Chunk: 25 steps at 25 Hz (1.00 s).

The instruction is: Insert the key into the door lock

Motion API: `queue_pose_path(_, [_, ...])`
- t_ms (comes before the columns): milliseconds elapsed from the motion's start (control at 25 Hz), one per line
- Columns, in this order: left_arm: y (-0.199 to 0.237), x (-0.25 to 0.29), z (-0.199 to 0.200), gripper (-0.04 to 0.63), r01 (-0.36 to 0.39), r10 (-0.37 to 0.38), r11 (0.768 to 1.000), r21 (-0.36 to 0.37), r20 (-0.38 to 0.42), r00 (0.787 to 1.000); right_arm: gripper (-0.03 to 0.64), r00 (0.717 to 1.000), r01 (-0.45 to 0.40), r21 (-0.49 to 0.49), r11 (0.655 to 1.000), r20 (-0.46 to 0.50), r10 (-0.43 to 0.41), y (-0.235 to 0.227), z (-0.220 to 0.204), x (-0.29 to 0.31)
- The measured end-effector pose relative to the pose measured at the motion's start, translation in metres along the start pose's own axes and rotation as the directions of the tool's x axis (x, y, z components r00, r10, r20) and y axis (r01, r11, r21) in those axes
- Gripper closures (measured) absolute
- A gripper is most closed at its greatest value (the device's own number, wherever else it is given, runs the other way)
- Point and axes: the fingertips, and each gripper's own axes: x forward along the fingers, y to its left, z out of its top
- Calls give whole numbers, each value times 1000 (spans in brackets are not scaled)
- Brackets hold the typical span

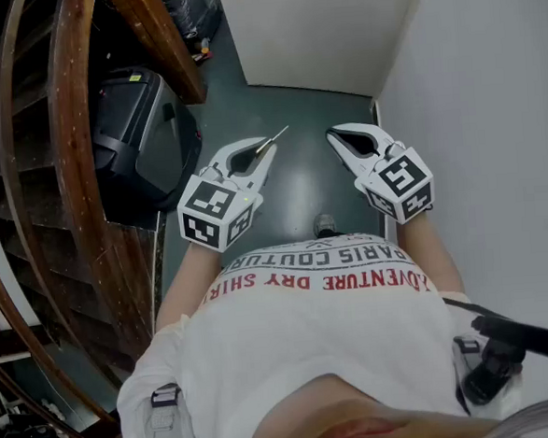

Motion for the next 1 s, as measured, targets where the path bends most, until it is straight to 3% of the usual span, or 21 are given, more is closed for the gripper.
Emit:
queue_pose_path(800, [16, 0, -13, 574, 35, -35, 996, -80, 10, 999, 614, 1000, -14, 86, 996, 12, 13, 2, -6, 18])
queue_pose_path(1000, [29, 2, 3, 574, 41, -37, 995, -93, 43, 998, 614, 1000, 15, 94, 995, 9, -16, -13, 3, 22])
